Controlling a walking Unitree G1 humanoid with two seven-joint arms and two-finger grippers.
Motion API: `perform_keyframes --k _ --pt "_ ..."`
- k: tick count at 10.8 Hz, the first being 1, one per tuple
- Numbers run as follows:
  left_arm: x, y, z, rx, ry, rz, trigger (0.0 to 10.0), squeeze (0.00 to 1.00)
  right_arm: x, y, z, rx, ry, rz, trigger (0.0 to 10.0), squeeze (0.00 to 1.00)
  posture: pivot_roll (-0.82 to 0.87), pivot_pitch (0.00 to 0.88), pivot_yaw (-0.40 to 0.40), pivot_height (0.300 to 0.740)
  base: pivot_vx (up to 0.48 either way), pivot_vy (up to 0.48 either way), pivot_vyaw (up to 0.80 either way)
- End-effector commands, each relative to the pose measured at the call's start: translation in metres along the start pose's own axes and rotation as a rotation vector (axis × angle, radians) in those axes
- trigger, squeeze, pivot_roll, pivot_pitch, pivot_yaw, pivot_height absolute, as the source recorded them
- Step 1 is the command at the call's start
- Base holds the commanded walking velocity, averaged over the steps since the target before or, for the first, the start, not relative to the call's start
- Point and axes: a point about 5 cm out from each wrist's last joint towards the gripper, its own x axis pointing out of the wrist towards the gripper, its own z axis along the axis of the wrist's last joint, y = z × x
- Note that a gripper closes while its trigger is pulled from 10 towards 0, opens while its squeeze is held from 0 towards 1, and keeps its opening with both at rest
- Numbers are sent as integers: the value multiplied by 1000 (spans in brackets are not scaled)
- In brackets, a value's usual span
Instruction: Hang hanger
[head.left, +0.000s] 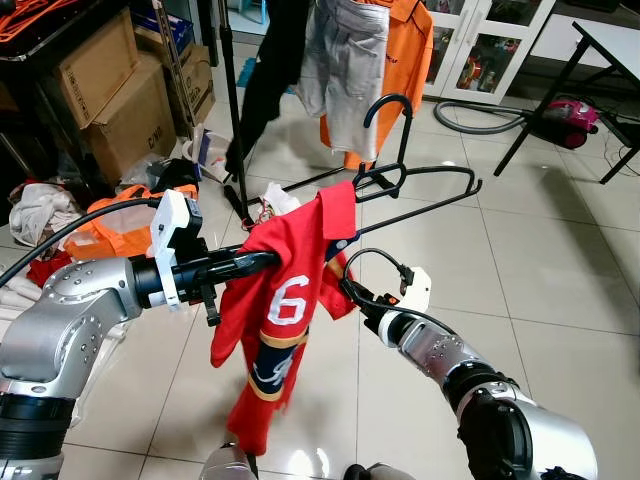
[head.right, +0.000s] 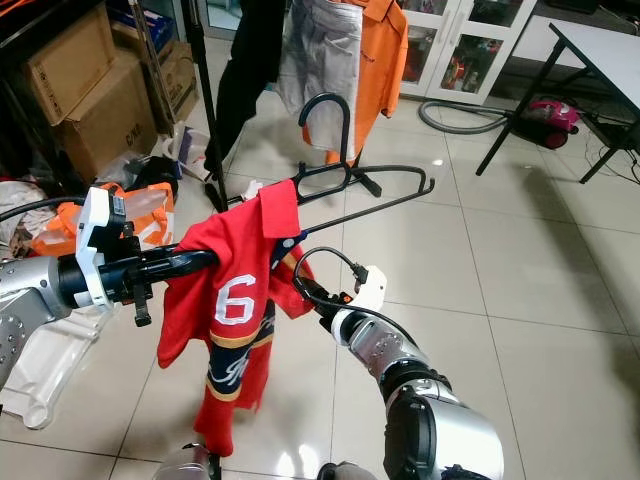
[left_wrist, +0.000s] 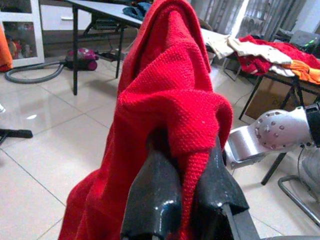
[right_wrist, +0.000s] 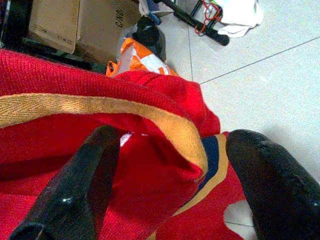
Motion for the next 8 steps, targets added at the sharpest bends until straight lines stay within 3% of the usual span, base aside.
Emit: perform_keyframes --k 1,2,3,8 --pt "4 -6 9 27 -39 -44 10000 0 4 9 3 30 -8 20 8196 0 140 110 -107 740 0 0 0" --pt "5 -6 9 27 -41 -46 10000 0 6 13 2 33 -5 32 1608 0 138 110 -106 740 0 0 0" --pt "6 -6 10 26 -42 -47 10000 0 7 15 1 34 -3 37 0 0 138 111 -107 740 0 0 0" --pt "5 -6 10 25 -43 -41 10000 0 8 16 0 23 -1 45 0 0 140 112 -109 740 0 0 0"
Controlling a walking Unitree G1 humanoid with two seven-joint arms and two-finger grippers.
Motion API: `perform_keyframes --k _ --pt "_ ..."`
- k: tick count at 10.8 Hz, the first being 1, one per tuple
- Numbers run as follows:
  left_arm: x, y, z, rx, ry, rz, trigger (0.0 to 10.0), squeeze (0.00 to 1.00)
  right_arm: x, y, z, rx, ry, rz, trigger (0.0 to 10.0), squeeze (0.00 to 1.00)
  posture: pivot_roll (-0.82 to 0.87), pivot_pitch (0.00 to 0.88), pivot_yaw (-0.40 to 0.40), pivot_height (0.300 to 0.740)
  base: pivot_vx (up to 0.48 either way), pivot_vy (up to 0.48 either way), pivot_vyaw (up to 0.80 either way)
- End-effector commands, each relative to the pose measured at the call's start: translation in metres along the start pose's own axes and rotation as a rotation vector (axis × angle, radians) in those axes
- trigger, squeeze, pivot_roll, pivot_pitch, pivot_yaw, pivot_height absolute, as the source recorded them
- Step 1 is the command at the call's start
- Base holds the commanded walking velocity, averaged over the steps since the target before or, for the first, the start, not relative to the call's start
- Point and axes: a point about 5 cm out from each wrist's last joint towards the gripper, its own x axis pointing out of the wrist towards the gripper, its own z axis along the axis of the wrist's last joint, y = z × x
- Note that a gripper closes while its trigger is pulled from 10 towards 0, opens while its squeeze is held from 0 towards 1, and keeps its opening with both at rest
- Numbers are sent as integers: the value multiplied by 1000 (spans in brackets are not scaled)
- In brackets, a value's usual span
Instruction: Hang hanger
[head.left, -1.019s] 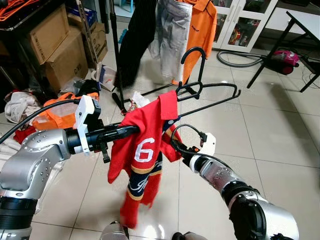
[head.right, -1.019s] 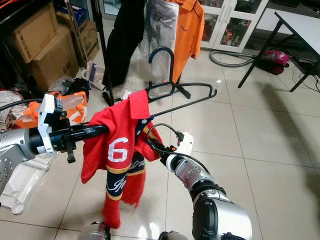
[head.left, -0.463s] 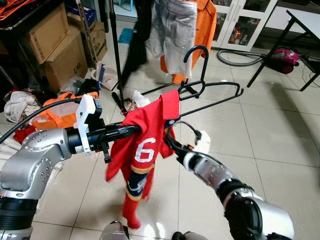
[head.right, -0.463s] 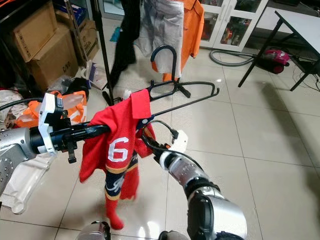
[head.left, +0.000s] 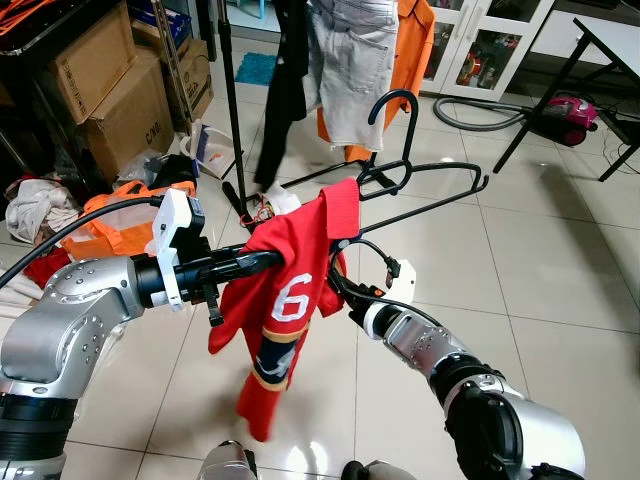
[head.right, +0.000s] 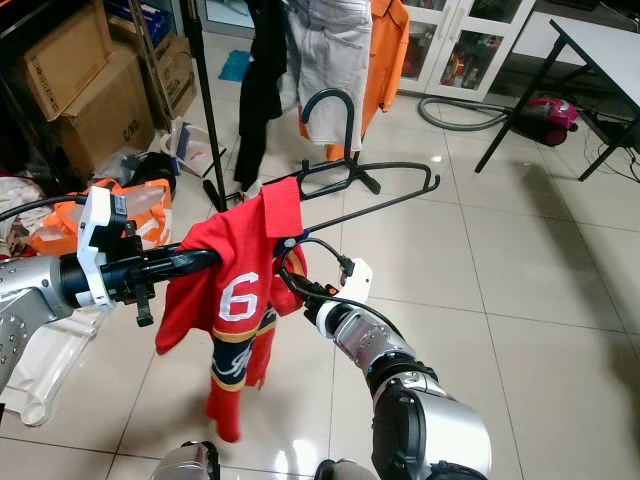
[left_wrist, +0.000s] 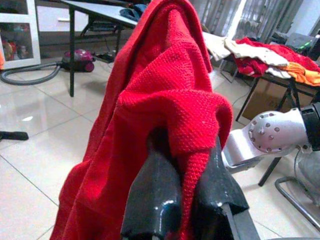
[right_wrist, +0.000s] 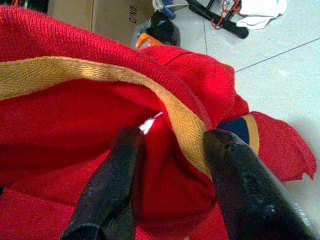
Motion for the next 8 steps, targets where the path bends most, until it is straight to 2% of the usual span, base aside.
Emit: perform_keyframes --k 1,2,3,4,5,6,7,8 --pt "3 -5 9 24 -36 -34 10000 0 -2 -3 3 -1 -12 -10 0 0 140 112 -109 740 0 0 0" --pt "3 -5 8 24 -36 -32 10000 0 -6 -9 9 -39 -37 -33 0 0 136 107 -110 740 0 0 0" --pt "4 -5 8 23 -37 -32 10000 0 -8 -13 15 -131 -59 -70 0 0 136 103 -111 740 0 0 0" --pt "4 -5 8 24 -37 -32 10000 0 -11 -17 26 -252 -102 -122 10000 0 135 99 -114 740 0 0 0" --pt "4 -5 8 25 -38 -31 10000 0 -16 -20 39 -338 -170 -169 10000 0 136 97 -115 740 0 0 0" --pt "4 -5 7 25 -39 -31 10000 0 -21 -22 50 -339 -218 -181 10000 1000 133 91 -118 740 0 0 0" --pt "4 -5 7 24 -40 -32 10000 0 -22 -24 51 -339 -225 -192 10000 1000 133 91 -118 740 0 0 0" --pt "5 -6 7 24 -44 -33 10000 0 -23 -29 49 -234 -234 -208 10000 1000 133 91 -118 740 0 0 0"
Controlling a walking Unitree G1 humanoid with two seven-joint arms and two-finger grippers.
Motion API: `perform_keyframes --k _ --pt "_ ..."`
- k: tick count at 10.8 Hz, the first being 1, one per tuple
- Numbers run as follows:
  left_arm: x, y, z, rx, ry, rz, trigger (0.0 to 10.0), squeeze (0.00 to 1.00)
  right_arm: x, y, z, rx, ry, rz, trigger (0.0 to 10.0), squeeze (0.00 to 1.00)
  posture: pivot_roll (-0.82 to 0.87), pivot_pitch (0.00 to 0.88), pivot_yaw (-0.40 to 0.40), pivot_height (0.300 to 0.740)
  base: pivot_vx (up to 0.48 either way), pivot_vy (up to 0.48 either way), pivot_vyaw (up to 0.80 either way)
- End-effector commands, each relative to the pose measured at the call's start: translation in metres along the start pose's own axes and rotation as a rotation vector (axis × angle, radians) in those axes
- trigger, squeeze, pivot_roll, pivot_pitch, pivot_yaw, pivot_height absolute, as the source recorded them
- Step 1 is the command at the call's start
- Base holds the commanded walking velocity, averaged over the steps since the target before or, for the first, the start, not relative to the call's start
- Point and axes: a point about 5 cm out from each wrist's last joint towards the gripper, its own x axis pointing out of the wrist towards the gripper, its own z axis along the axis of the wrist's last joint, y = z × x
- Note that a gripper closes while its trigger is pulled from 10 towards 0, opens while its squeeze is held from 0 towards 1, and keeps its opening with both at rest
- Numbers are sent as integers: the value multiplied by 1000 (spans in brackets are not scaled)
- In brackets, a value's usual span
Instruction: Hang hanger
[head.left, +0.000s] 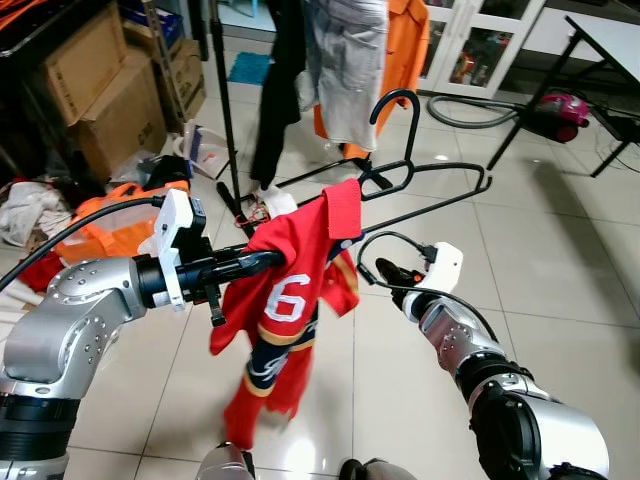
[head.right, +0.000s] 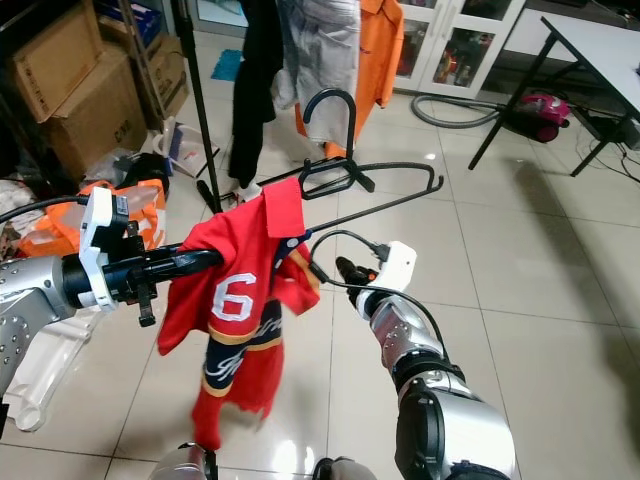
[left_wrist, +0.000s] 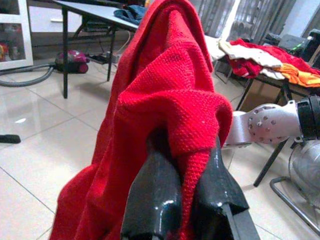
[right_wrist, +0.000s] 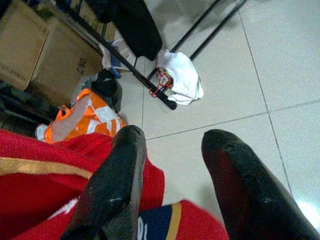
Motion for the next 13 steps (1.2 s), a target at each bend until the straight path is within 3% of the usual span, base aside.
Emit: perform_keyframes --k 1,4,9,11,12,13 --pt "3 -5 7 29 -35 -29 10000 0 -2 -5 -2 45 4 -28 10000 1000 139 90 -122 740 0 0 0" --pt "5 -10 11 30 -46 -50 10000 0 2 7 -13 92 49 29 10000 1000 149 101 -117 740 0 0 0" --pt "4 -13 15 31 -53 -64 10000 0 7 25 -13 99 77 128 10000 1000 153 106 -115 740 0 0 0" --pt "2 -13 15 31 -47 -62 10000 0 6 27 -12 -126 93 167 10000 1000 157 109 -112 740 0 0 0" --pt "1 -12 15 30 -42 -58 10000 0 5 20 -8 -158 85 143 10000 0 158 108 -111 740 0 0 0" --pt "0 -12 15 29 -41 -56 10000 0 4 14 -5 -89 82 119 10000 0 160 109 -110 740 0 0 0"
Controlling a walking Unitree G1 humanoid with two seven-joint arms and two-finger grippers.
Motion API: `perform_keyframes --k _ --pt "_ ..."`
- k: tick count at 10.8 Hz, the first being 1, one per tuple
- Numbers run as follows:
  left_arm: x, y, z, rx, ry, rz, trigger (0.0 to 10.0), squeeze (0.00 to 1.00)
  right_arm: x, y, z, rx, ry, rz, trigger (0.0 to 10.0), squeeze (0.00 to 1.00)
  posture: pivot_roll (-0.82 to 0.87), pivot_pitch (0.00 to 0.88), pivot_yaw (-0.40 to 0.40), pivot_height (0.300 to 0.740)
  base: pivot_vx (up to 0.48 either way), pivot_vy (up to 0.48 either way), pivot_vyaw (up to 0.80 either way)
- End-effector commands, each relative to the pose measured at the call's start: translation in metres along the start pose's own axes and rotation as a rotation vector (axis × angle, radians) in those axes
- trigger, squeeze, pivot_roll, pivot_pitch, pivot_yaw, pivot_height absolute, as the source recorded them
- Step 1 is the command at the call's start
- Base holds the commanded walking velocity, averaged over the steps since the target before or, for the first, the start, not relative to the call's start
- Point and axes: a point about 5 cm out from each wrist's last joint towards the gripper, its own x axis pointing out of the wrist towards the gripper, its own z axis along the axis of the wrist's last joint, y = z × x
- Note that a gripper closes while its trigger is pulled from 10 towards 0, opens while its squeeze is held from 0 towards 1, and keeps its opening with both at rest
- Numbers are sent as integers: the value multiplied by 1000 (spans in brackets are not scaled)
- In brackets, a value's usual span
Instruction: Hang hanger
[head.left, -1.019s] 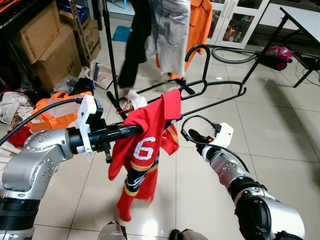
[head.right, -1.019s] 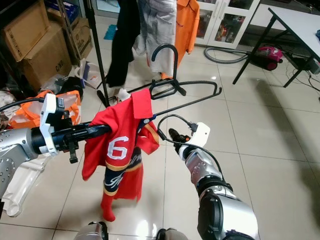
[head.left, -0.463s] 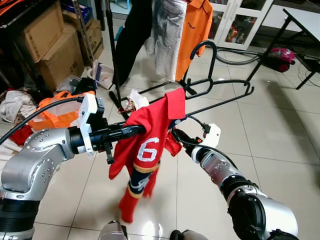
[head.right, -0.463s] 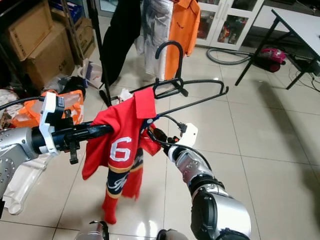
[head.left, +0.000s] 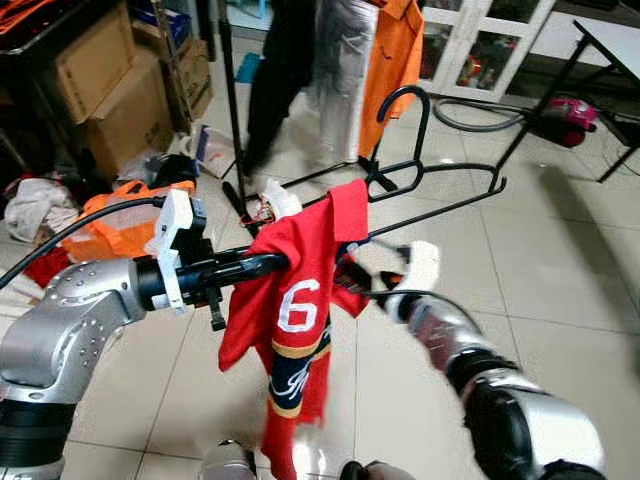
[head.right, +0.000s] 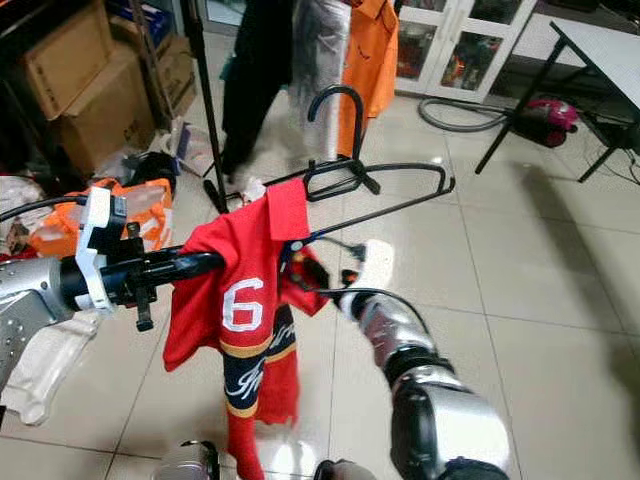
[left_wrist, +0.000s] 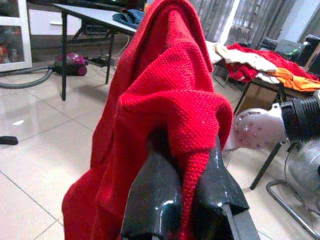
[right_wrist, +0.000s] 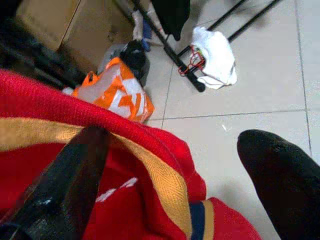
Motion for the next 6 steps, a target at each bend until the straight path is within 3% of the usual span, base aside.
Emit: perform_keyframes --k 1,3,6 --pt "1 -5 11 41 -33 -28 10000 0 -4 -9 1 79 -4 -38 10000 0 159 109 -109 740 0 0 0" --pt "0 -5 10 39 -27 -23 10000 0 -10 -21 -2 190 10 -80 10000 0 158 111 -108 740 0 0 0" --pt "1 -5 9 37 -25 -27 10000 0 -12 -22 -13 293 51 -78 10000 0 150 114 -108 740 0 0 0"
